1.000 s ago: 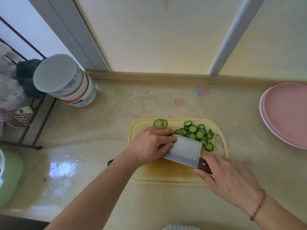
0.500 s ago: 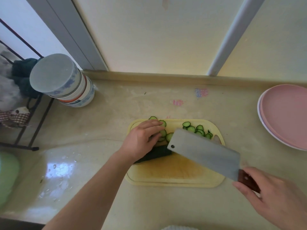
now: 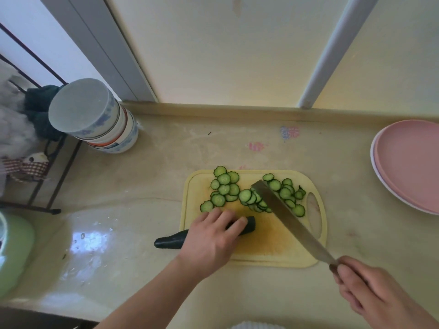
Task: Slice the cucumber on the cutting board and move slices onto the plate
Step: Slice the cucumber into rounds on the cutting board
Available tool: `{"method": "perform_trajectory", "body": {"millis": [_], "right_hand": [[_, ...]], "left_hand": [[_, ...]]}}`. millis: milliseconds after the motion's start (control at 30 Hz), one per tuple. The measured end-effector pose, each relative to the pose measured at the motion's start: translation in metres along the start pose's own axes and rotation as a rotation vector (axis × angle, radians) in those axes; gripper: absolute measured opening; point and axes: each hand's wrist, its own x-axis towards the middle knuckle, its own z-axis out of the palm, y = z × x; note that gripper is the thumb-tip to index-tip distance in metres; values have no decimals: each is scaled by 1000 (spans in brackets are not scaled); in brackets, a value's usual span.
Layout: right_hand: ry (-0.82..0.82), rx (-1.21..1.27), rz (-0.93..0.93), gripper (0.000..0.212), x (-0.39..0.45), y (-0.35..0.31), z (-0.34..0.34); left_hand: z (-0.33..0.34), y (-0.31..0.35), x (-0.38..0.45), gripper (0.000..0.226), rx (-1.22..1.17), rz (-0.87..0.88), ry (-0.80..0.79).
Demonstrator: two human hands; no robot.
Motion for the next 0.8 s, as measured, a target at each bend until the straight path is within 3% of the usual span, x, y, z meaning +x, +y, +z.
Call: {"method": "perform_trajectory", "body": {"millis": [200,400,533,800], "right_hand": [[-62,-77,12,80,4,0,16],[-53,-131,11,82,5,6,16],[-76,-80,42,82,5,6,15],[-151,-217,-8,37,10,9,17]], "left_hand": [[-8,19,-5,44,-37,-123,-94],[-9,18,-8,21,-75,-26,-43],[-4,24,-8,38,-49,-20,-16],[-2,27,-3,17,-125,3,-19]]}}
